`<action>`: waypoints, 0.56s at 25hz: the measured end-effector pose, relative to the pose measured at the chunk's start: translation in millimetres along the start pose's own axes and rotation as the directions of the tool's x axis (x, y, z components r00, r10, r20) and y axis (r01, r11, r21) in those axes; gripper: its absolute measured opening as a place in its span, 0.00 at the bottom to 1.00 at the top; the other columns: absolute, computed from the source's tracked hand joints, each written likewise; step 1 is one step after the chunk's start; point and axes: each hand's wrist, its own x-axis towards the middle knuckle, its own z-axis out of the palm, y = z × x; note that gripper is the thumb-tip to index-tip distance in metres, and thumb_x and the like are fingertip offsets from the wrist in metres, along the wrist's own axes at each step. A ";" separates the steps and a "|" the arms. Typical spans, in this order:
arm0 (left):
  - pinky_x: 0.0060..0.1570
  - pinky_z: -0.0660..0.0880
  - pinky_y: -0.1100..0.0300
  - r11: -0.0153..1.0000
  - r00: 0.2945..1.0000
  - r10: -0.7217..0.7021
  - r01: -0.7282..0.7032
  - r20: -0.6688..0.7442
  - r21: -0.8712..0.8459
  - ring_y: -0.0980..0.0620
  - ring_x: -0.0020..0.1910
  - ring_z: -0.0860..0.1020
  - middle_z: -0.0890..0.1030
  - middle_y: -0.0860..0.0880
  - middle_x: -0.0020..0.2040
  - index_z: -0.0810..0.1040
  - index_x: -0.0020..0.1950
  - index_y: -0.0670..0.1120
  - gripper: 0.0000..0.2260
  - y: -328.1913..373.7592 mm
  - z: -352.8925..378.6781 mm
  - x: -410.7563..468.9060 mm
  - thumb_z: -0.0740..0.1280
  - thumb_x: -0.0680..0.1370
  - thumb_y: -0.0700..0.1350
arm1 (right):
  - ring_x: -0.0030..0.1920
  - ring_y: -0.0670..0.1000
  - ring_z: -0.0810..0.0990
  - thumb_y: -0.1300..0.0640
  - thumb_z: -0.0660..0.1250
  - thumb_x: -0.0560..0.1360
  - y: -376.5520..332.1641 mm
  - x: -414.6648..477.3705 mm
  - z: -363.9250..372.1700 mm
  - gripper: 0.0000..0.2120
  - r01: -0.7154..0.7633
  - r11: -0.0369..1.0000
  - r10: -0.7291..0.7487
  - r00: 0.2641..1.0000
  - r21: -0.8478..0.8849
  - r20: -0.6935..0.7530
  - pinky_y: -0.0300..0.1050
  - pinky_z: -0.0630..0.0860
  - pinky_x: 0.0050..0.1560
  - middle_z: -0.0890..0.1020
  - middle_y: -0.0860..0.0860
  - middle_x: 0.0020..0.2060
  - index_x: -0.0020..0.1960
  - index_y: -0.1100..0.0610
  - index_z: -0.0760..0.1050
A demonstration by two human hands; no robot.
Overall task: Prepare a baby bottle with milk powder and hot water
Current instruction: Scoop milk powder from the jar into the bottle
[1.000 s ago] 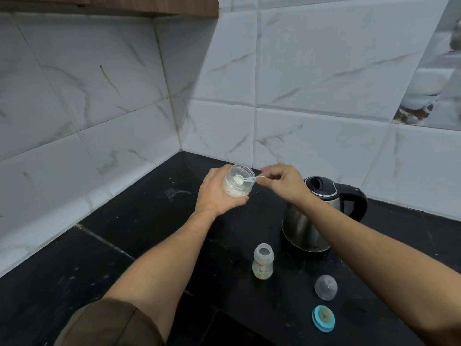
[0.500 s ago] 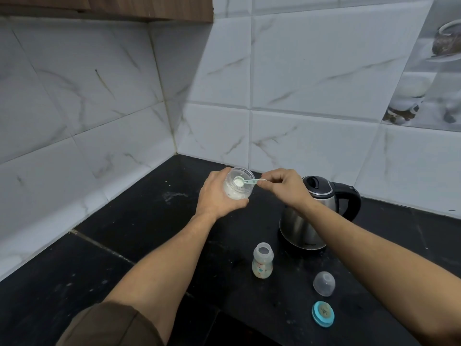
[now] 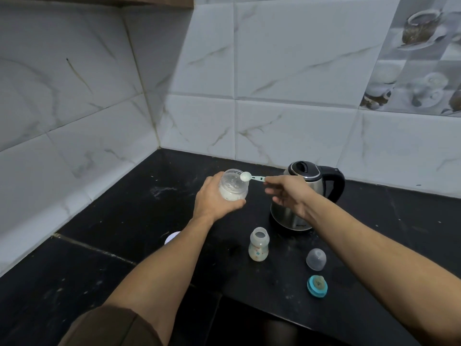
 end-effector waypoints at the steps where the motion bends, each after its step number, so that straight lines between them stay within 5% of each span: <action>1: 0.56 0.74 0.59 1.000 1.000 -0.017 0.017 0.007 0.004 0.56 0.57 0.76 0.76 0.59 0.60 0.74 0.68 0.62 0.37 -1.5 1.6 -4.9 0.80 0.60 0.60 | 0.41 0.47 0.84 0.59 0.75 0.76 4.9 -2.8 -2.7 0.03 -0.005 1.000 0.005 1.000 0.018 -0.012 0.40 0.75 0.37 0.88 0.49 0.44 0.50 0.57 0.85; 14: 0.59 0.78 0.52 0.961 0.960 -0.276 0.276 -0.056 -0.015 0.52 0.59 0.80 0.82 0.58 0.58 0.77 0.65 0.58 0.37 -22.9 21.9 -84.3 0.79 0.58 0.63 | 0.46 0.48 0.84 0.58 0.76 0.75 55.7 -36.9 -45.0 0.07 0.025 0.996 -0.023 0.999 -0.085 0.027 0.40 0.77 0.40 0.87 0.55 0.45 0.51 0.60 0.87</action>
